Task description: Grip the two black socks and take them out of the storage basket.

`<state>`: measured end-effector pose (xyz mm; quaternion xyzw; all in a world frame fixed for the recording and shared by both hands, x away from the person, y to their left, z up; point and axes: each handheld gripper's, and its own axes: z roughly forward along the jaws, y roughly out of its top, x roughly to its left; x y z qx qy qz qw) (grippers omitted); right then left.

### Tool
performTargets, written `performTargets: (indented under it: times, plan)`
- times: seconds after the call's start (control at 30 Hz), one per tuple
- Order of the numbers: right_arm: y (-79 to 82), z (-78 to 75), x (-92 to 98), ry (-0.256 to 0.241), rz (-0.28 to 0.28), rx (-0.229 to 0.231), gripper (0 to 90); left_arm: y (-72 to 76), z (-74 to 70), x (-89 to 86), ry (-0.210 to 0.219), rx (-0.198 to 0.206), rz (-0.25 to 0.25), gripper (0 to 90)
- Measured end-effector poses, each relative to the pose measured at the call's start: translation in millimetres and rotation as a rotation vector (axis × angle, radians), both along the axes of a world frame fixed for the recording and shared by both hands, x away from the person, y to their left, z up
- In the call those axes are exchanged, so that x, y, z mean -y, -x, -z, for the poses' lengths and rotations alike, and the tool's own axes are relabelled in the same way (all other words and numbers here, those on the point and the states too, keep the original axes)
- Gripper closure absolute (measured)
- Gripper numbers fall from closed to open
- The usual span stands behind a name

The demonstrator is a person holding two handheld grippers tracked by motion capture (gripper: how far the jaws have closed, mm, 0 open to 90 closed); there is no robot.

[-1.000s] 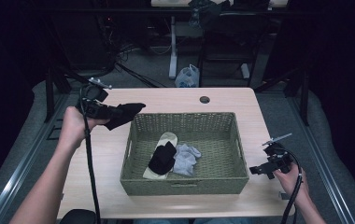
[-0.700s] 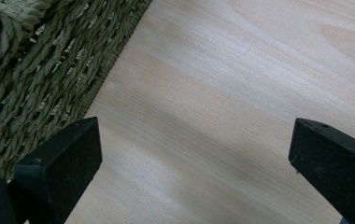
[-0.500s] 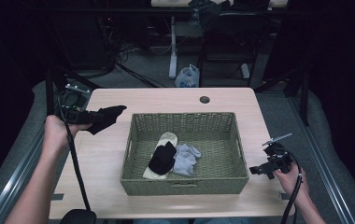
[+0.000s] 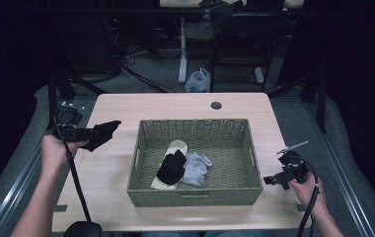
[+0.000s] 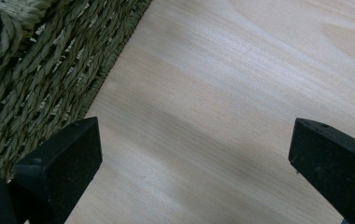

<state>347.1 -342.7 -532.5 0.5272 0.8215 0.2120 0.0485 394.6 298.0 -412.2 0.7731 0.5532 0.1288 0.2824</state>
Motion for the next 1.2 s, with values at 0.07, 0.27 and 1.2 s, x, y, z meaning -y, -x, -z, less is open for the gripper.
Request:
performTargets:
  times: [0.07,0.27,1.2]
  plan:
    - [0.1,0.1,-0.1,-0.004,0.003,0.002,2.0,-0.4,7.2,-1.3,0.004,-0.011,-0.010,77.1]
    - [-0.1,-0.3,0.1,0.000,-0.003,-0.001,2.0,-1.2,27.8,-3.7,0.003,-0.044,-0.026,77.1]
    - [0.0,0.3,-0.1,-0.006,0.003,0.003,2.0,-2.1,110.3,-7.0,0.051,-0.234,-0.047,47.2]
